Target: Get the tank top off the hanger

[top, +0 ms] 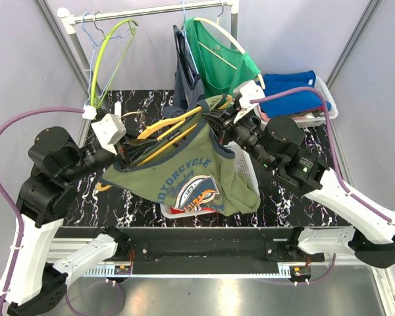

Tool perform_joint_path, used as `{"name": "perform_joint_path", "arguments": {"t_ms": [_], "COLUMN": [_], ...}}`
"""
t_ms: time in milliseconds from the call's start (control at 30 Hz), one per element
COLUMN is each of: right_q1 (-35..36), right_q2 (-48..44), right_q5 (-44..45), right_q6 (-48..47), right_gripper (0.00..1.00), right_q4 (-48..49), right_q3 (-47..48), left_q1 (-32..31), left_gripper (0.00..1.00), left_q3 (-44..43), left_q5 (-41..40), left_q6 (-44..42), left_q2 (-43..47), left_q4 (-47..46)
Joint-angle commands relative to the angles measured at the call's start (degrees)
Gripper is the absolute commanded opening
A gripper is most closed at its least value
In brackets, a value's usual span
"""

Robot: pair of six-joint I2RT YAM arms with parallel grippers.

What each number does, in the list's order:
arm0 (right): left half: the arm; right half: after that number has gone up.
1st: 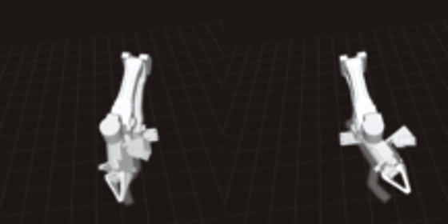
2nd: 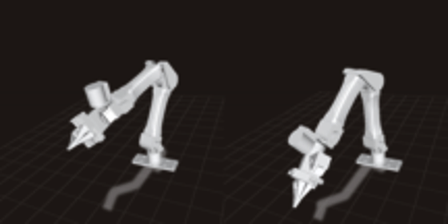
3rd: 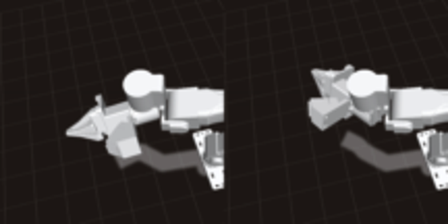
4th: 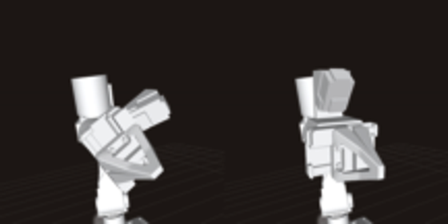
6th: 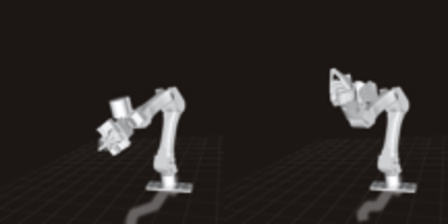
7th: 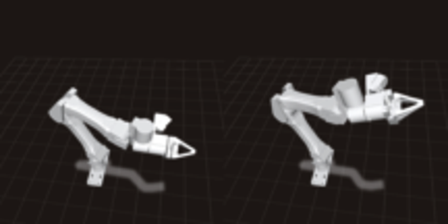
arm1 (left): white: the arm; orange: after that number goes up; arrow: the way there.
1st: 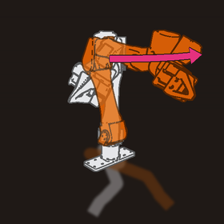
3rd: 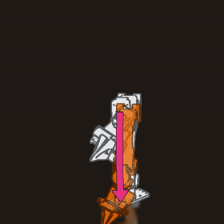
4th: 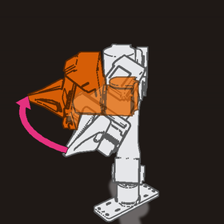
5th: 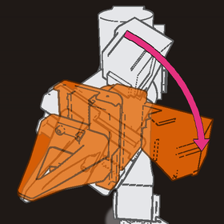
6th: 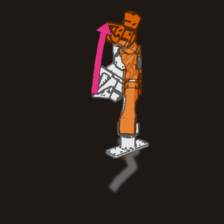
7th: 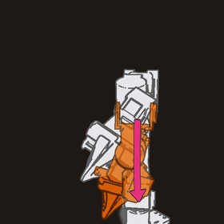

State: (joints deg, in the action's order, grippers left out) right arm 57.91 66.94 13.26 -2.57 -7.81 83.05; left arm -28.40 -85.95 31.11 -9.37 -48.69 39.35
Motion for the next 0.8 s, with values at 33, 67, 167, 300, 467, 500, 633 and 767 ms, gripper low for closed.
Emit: {"name": "perform_joint_path", "arguments": {"t_ms": [33,67,167,300,467,500,633,767], "right_q1": [-0.25,-0.25,-0.25,-2.18,-5.70,-5.88,-7.37,-9.92], "right_q2": [-0.58,-1.36,-3.91,-7.69,-10.34,-10.25,-9.37,-8.76], "right_q5": [-0.25,0.19,2.91,8.71,12.66,13.28,16.88,17.33], "right_q6": [0.46,0.46,-0.24,-2.44,-4.72,-5.77,-6.22,-3.76], "right_gripper": [0.00,0.00,0.00,0.00,0.00,0.00,0.00,0.00], "right_q4": [2.81,2.72,2.28,1.23,0.26,0.08,-0.54,-0.62], "right_q3": [2.47,2.30,0.98,0.01,1.50,1.94,2.04,0.10], "left_q1": [0.28,0.28,0.37,0.45,0.45,0.45,0.63,0.72], "left_gripper": [0.10,0.10,0.10,0.10,0.10,0.10,0.11,0.11], "left_q3": [-2.99,-2.64,-2.03,-1.85,-2.11,-2.11,-2.11,-2.55], "left_q5": [1.06,1.05,0.88,0.62,1.23,1.40,1.58,1.41], "left_q6": [0.40,0.40,0.14,-0.21,0.14,0.22,0.23,-0.39], "left_q2": [0.87,0.96,1.22,1.23,0.79,0.79,1.13,1.49], "left_q4": [-5.34,-5.34,-5.51,-5.78,-6.04,-6.04,-6.04,-5.43]}}
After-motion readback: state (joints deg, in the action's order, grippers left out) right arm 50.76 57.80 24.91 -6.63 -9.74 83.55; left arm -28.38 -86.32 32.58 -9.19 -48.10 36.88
